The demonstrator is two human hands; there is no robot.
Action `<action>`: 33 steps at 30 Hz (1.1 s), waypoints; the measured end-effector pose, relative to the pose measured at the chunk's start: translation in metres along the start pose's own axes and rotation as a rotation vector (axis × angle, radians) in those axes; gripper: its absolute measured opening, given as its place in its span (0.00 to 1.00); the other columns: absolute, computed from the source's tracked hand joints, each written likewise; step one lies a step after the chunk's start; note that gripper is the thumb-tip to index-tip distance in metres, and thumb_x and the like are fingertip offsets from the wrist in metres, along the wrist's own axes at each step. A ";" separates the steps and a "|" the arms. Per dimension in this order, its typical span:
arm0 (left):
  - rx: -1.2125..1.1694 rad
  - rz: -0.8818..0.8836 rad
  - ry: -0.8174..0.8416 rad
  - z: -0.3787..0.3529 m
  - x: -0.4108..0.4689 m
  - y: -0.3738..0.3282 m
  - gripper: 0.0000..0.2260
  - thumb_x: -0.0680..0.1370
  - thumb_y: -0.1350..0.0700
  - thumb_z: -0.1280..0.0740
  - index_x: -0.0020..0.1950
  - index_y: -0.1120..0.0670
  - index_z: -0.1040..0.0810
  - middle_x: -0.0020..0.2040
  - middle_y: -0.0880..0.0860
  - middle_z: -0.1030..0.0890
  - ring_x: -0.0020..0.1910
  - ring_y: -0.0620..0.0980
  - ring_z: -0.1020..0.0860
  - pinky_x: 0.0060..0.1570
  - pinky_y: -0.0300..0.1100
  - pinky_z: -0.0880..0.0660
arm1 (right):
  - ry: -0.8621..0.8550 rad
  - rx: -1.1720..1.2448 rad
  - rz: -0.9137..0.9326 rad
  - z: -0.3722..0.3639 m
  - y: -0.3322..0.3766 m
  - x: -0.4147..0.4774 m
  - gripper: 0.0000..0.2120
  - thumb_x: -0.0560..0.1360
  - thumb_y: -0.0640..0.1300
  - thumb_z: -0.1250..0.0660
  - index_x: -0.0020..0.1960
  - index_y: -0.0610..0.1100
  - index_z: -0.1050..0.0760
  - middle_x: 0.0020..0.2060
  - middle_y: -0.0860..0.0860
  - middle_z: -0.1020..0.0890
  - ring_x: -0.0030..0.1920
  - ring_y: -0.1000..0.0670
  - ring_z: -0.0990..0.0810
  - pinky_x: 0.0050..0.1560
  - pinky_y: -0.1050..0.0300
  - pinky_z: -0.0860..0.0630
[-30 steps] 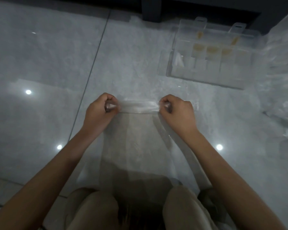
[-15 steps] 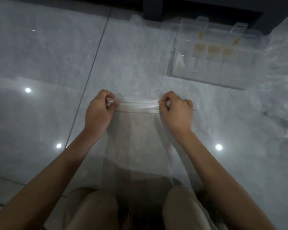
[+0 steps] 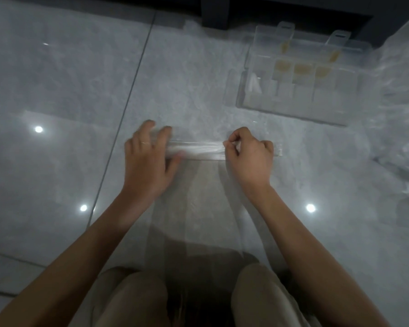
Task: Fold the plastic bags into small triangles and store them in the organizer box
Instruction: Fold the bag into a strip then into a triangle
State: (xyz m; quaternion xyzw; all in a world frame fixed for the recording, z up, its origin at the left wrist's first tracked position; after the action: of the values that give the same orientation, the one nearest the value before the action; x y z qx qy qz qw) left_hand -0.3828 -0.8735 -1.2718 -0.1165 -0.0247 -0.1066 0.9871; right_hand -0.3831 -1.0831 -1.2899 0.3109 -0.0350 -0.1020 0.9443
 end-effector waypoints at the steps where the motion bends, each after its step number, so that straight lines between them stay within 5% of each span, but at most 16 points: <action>1: 0.051 -0.107 0.062 -0.004 -0.003 -0.008 0.26 0.78 0.42 0.43 0.71 0.56 0.31 0.72 0.61 0.34 0.69 0.60 0.34 0.63 0.55 0.37 | -0.001 -0.007 -0.001 0.000 0.000 0.000 0.03 0.76 0.44 0.34 0.47 0.45 0.27 0.29 0.59 0.30 0.30 0.55 0.34 0.47 0.61 0.45; 3: 0.100 -0.236 0.191 -0.014 -0.010 -0.017 0.30 0.79 0.41 0.48 0.76 0.57 0.38 0.77 0.58 0.40 0.75 0.55 0.40 0.70 0.55 0.44 | 0.005 -0.015 -0.005 -0.001 0.000 0.000 0.03 0.76 0.44 0.34 0.47 0.45 0.27 0.29 0.59 0.31 0.30 0.54 0.34 0.47 0.60 0.44; 8: 0.145 -0.124 0.311 -0.029 -0.021 0.004 0.39 0.78 0.33 0.62 0.79 0.59 0.49 0.79 0.56 0.48 0.78 0.50 0.49 0.73 0.57 0.53 | 0.019 -0.014 -0.019 -0.001 0.000 0.002 0.03 0.77 0.44 0.35 0.47 0.45 0.27 0.29 0.58 0.31 0.31 0.52 0.33 0.48 0.60 0.43; 17: 0.143 -0.104 0.274 -0.028 -0.022 0.019 0.37 0.79 0.33 0.59 0.78 0.58 0.46 0.79 0.55 0.44 0.77 0.49 0.46 0.72 0.62 0.50 | -0.020 0.003 -0.038 -0.004 0.001 -0.001 0.01 0.77 0.43 0.36 0.47 0.45 0.27 0.30 0.57 0.28 0.30 0.51 0.33 0.48 0.59 0.43; 33: 0.157 -0.206 0.175 -0.023 -0.019 0.020 0.33 0.80 0.39 0.52 0.78 0.58 0.45 0.79 0.55 0.45 0.77 0.47 0.48 0.72 0.56 0.61 | -0.018 0.033 -0.060 -0.004 0.001 -0.001 0.01 0.78 0.42 0.37 0.48 0.45 0.27 0.27 0.59 0.32 0.28 0.59 0.34 0.51 0.61 0.43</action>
State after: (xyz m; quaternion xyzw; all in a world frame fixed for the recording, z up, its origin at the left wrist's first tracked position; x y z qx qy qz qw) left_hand -0.3967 -0.8562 -1.3000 -0.0262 0.0414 -0.2146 0.9755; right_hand -0.3837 -1.0794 -1.2926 0.3265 -0.0358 -0.1324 0.9352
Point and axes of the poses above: each hand's wrist, its own x-axis towards the middle knuckle, its own z-axis out of the back of the hand, y = z × x, the point moved 4 cm from there along x, towards the middle knuckle
